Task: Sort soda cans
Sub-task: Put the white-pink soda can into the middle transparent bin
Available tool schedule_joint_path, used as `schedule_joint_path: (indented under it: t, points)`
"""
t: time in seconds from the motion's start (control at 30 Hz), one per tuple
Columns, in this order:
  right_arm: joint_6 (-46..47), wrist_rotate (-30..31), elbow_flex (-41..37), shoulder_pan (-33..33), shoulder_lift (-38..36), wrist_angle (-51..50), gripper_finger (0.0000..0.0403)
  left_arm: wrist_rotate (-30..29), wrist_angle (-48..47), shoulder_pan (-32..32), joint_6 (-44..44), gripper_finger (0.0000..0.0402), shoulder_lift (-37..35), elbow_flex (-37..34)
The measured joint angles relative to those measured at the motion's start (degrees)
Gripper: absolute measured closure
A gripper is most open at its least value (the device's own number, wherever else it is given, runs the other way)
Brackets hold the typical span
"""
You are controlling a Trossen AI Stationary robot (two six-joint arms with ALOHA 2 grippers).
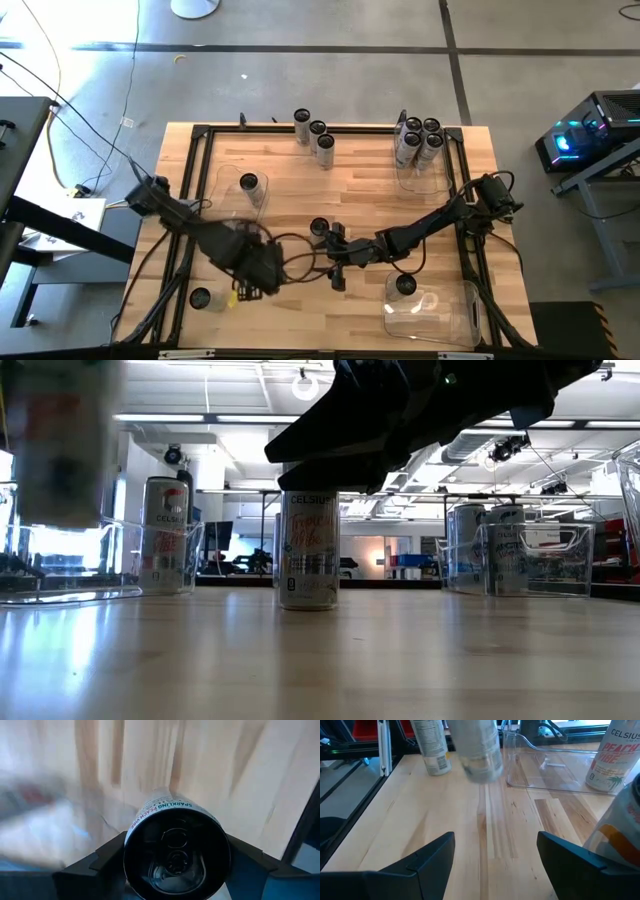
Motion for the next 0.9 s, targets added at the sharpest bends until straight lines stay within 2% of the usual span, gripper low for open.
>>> schedule_joint_path:
  t: [0.17, 0.27, 0.33, 0.57, 0.9]
  points:
    - [0.1, 0.0, 0.0, 0.0, 0.0, -0.3, 0.0126, -8.8, 1.3, 0.1, 16.1, 0.0157, -1.5, 9.5]
    - [0.1, 0.0, 0.0, 0.0, 0.0, -0.5, 0.0126, -11.8, 0.4, 0.4, 27.5, 0.0157, -2.6, 12.1]
    - [0.2, 0.0, 0.0, 0.0, 0.0, -0.7, 0.0126, -12.6, 1.5, 0.5, 31.4, 0.0157, -4.0, 11.6]
    - [0.5, 0.0, 0.0, 0.0, 0.0, -1.0, 0.0126, -11.4, 1.2, 2.6, 28.4, 0.0157, -12.5, 5.1]
    - [0.6, 0.0, 0.0, 0.0, 0.0, -0.9, 0.0126, -10.7, 0.9, 2.9, 20.8, 0.0157, -30.1, -14.3]
